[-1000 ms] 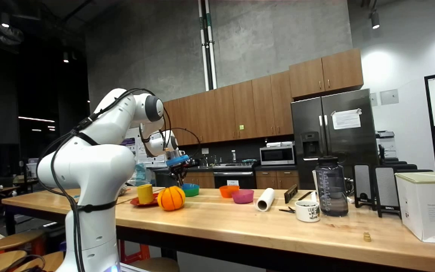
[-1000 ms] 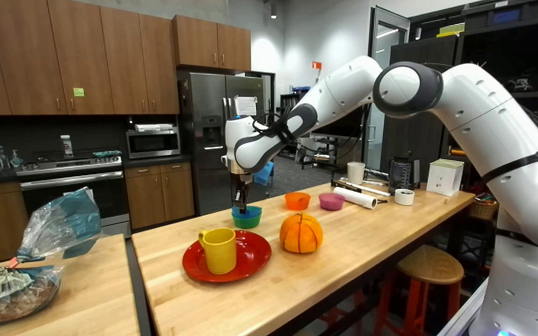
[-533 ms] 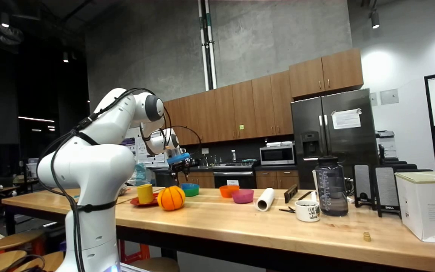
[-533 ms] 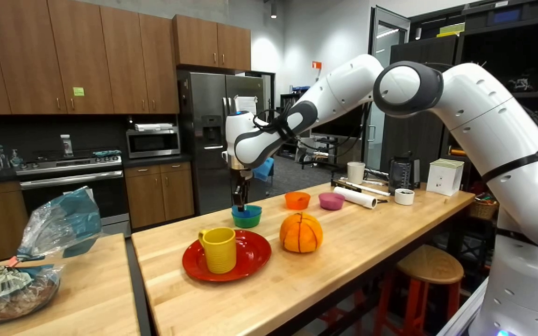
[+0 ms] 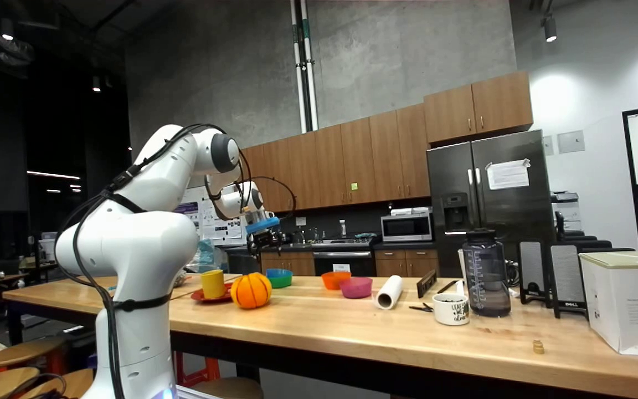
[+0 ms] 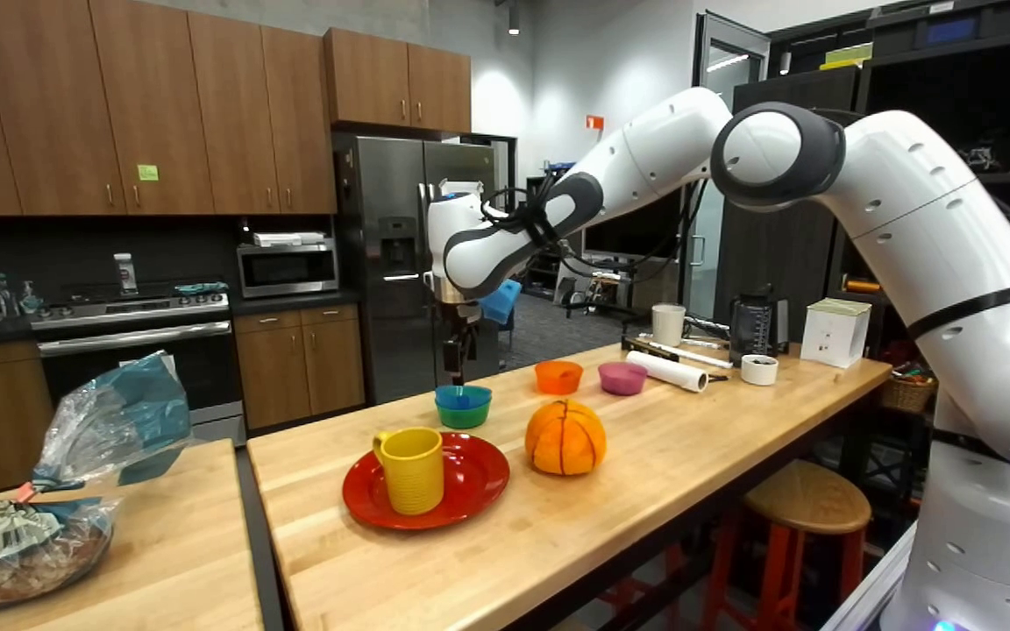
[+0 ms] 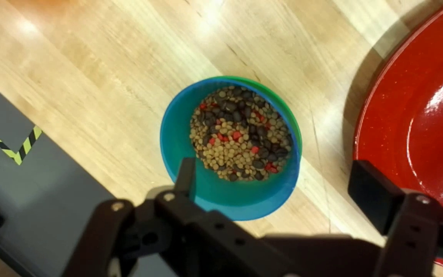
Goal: Put the blue bowl in the green bowl.
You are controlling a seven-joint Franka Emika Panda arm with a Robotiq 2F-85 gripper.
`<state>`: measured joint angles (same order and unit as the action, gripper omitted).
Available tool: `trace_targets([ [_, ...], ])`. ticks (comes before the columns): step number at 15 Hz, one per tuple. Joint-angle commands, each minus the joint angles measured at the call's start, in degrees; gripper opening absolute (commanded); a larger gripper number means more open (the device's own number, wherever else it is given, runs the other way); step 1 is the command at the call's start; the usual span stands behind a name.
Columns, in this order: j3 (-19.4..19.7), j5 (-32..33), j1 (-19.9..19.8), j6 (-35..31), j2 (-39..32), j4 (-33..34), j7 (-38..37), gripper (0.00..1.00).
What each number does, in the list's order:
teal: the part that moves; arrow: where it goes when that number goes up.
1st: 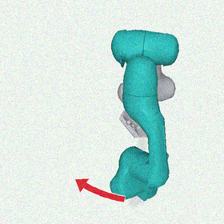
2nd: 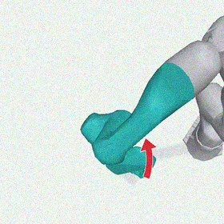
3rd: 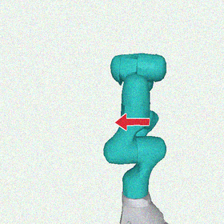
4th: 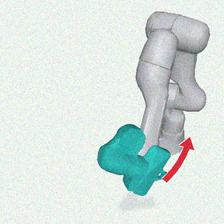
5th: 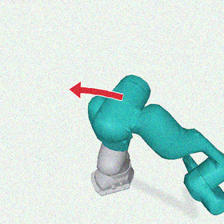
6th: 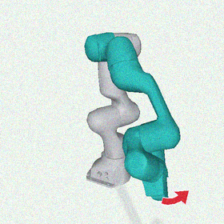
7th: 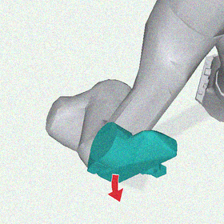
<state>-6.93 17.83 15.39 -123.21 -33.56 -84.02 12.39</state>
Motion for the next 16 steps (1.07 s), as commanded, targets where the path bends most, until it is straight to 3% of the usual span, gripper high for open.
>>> trace_targets([
  [1,0.12,-0.74,-0.6,2.84,5.73,-5.25,-1.96,1.0],
  [8,0.07,-2.23,-0.78,10.78,14.66,-12.77,-11.45,1.0],
  [16,-0.47,-5.87,-2.1,13.62,26.85,-23.6,-19.77,1.0],
])
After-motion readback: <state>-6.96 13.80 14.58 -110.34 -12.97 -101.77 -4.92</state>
